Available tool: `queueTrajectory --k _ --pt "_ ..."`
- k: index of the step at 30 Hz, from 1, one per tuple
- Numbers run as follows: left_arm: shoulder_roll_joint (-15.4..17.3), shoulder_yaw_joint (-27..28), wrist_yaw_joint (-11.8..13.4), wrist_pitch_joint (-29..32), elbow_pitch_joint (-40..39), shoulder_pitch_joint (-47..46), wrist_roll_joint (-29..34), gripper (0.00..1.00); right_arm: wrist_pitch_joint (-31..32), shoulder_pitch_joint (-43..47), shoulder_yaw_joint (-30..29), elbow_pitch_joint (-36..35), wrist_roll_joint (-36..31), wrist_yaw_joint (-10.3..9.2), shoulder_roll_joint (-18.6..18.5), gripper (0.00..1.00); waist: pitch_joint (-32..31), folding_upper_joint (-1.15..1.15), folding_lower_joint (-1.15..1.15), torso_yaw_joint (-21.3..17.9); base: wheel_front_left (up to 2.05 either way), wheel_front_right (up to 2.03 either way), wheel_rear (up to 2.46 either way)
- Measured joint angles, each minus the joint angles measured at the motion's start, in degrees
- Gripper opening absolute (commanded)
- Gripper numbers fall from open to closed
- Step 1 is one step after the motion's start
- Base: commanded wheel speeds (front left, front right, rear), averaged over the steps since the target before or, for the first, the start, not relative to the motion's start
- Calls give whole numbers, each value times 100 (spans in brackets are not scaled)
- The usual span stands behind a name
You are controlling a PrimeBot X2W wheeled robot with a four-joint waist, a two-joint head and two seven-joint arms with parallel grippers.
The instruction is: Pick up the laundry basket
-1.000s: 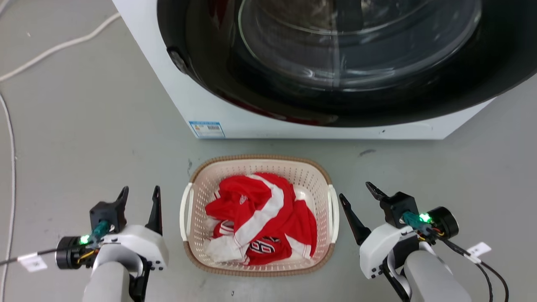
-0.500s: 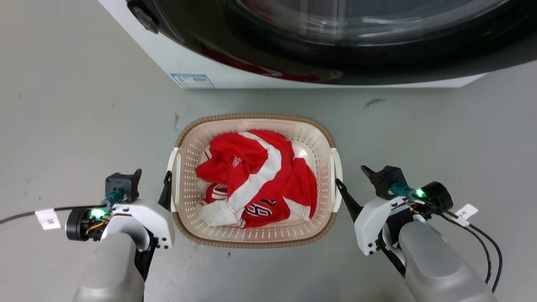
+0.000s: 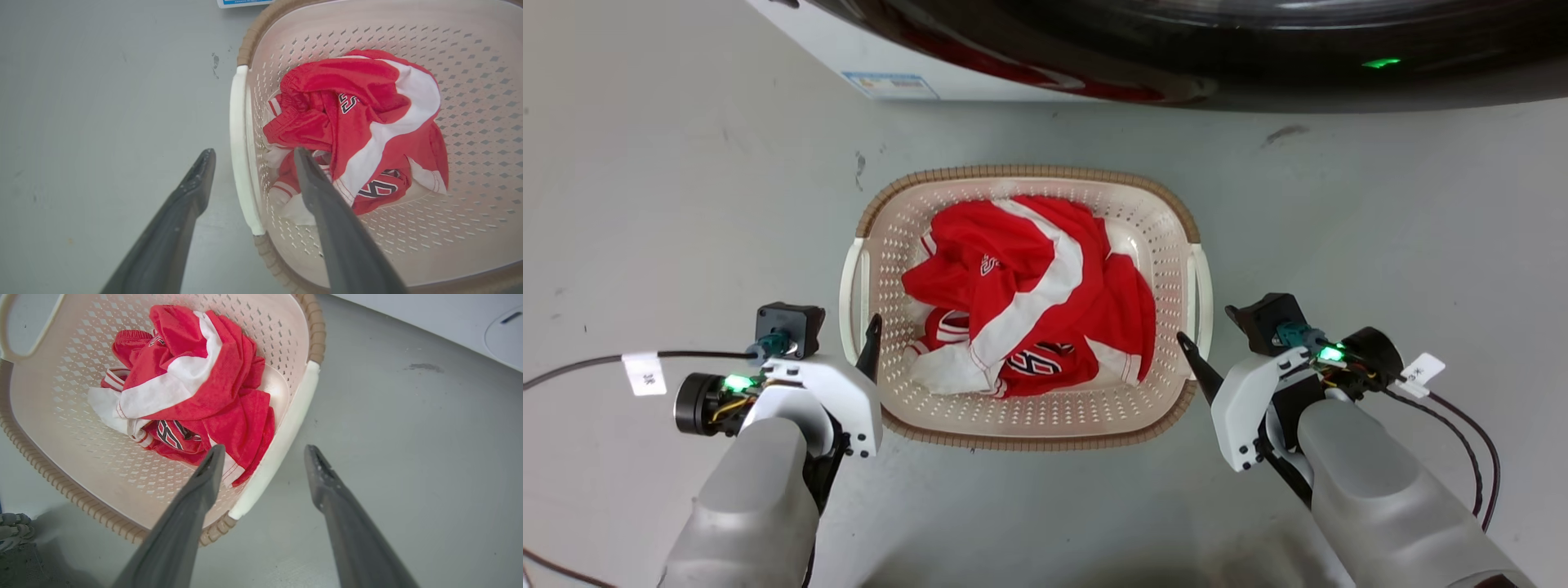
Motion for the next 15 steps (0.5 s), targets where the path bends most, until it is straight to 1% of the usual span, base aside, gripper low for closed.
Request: queueTrajectory --k 10,15 --pt "19 -736 0 0 516 -534 -520 100 104 -366 147 236 138 0 0 100 365 0 0 85 0 0 0" --pt "37 -1002 0 27 661 -695 -803 100 130 -448 214 279 188 0 0 100 450 0 0 95 0 0 0"
